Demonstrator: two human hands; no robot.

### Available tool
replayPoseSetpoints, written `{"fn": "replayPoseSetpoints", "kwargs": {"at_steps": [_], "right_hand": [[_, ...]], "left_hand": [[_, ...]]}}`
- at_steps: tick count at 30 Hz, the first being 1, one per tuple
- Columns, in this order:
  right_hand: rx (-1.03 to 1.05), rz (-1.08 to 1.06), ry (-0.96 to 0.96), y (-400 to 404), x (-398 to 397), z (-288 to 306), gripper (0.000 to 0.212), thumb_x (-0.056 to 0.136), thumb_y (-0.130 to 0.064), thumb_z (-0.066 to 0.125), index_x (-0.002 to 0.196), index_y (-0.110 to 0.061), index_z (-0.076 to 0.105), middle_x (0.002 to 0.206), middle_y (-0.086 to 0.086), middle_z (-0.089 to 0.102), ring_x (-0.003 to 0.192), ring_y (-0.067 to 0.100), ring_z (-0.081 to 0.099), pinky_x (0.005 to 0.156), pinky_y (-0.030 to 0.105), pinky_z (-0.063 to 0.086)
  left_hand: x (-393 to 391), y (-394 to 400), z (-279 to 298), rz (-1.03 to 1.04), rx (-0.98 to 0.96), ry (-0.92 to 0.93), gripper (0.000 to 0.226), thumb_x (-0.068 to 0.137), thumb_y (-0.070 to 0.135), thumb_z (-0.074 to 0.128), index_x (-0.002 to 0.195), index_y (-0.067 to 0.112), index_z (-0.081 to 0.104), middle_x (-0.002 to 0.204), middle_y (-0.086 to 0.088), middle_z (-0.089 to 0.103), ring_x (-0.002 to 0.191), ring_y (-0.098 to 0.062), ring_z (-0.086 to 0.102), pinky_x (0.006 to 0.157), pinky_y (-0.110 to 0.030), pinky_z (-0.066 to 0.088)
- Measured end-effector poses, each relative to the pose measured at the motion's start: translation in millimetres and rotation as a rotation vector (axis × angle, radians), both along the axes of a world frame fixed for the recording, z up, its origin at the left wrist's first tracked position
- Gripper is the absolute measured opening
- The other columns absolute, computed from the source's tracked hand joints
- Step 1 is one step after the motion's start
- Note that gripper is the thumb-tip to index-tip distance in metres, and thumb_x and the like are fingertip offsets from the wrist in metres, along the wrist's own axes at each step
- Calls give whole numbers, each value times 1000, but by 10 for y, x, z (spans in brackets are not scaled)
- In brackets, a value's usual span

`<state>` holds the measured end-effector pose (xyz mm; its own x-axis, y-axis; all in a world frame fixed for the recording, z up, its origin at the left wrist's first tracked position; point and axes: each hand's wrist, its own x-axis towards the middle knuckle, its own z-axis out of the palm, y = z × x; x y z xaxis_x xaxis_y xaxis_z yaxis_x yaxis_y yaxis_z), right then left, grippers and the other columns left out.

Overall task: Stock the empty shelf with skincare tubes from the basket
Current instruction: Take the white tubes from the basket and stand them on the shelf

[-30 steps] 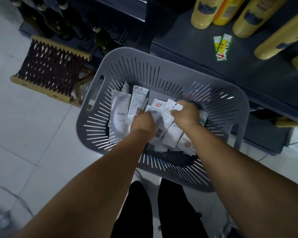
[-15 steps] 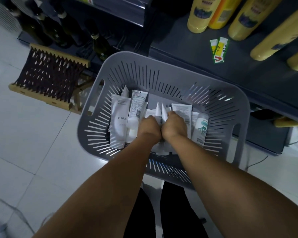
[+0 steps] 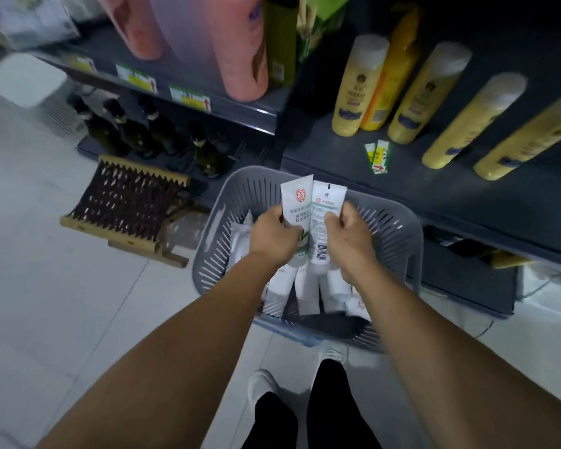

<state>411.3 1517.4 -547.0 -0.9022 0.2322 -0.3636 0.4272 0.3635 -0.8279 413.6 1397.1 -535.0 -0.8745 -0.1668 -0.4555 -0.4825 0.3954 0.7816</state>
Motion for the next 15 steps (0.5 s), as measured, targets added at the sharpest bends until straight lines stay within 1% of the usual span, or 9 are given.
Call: {"fn": "replayPoseSetpoints", "kwargs": {"at_steps": [1,3,5,6,9,11,15], "right_hand": [[-4,-7,47,11,11,116,20,96,-24,45,111,-23,58,107,-1,68,96,22,65,86,42,53],[-37,-13,158,49,55,547,19,96,-26,45,110,-25,58,104,-2,69,93,20,66,84,43,54],[-72,4,216,76,26,746,17,97,-26,44,109,-26,57,103,-4,69,91,16,65,83,44,55],[-84,1,264,107,37,934,17,98,-26,44,109,-27,56,103,-6,69,92,14,66,84,43,55],[-128,-53,384,217,35,1488,17,97,-24,46,108,-32,56,104,-9,69,95,10,67,85,45,57],[-132,-71,459,308,14,1818,16,98,-22,46,106,-29,57,104,-9,69,95,9,67,86,45,56],[-131,-110,588,526,5,2347,16,97,-19,47,105,-29,57,103,-11,69,96,8,66,88,40,55]], "left_hand": [[1,-8,131,-14,-2,27,28,83,7,63,111,11,63,99,-3,70,90,-18,65,74,-26,52],[-8,-34,533,-53,4,126,28,84,9,63,111,12,64,100,-4,71,89,-18,65,74,-26,52],[-47,-12,734,-77,3,170,30,85,9,63,114,15,63,102,-1,70,89,-16,65,75,-25,51],[-55,-4,923,-91,13,216,31,84,9,64,115,15,63,103,0,70,89,-16,65,77,-26,52],[-98,65,1463,-132,28,347,33,83,8,66,116,14,63,109,-1,70,95,-17,66,89,-34,53],[-145,136,1787,-164,31,412,32,84,9,66,115,15,63,112,-1,70,96,-16,65,90,-33,52],[-214,330,2302,-215,78,531,31,84,7,65,113,16,63,112,1,69,95,-11,63,88,-29,51]]}}
